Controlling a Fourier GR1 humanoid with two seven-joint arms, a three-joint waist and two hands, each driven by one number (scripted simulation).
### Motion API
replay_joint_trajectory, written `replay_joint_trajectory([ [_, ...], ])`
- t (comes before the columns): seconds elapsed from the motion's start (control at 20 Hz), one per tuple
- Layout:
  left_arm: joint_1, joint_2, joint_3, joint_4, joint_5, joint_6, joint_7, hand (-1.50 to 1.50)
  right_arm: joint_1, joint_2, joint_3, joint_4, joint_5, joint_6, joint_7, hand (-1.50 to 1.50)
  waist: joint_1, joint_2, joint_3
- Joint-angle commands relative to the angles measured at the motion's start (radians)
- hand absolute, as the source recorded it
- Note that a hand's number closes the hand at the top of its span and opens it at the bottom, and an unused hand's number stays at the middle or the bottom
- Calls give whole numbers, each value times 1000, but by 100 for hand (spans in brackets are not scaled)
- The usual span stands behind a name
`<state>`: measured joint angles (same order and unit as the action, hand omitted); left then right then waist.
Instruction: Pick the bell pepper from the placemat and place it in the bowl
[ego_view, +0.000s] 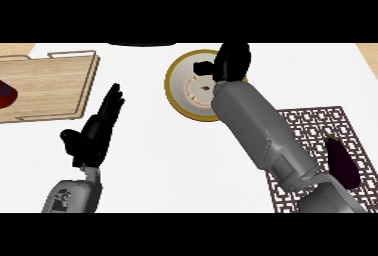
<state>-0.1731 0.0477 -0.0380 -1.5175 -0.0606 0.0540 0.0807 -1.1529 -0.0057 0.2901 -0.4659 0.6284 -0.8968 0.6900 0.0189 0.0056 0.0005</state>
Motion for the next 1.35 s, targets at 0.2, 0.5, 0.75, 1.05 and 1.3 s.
replay_joint_trajectory([
  [0.2, 32, 21, 15, -52, 35, -34, 37, 0, 51, 5, -11, -139, -1, -190, 48, -150, -6, -8, 0],
  [0.5, 55, -8, 7, -7, -7, 15, -11, 0, 247, -11, -33, -438, -2, -152, 30, -150, -44, -16, 0],
  [0.75, 39, 16, 32, -2, 12, -8, -22, 0, 409, -27, 1, -719, 12, -85, 52, -150, -40, -13, 0],
  [1.05, 61, -7, 13, 27, 0, -5, -68, 0, 680, -31, 115, -1019, 83, -26, 67, -150, -38, -11, -1],
  [1.3, -4, 0, 20, 0, -17, 12, 12, 0, 727, 4, 130, -1022, 120, -30, 46, -150, -20, -6, -1],
])
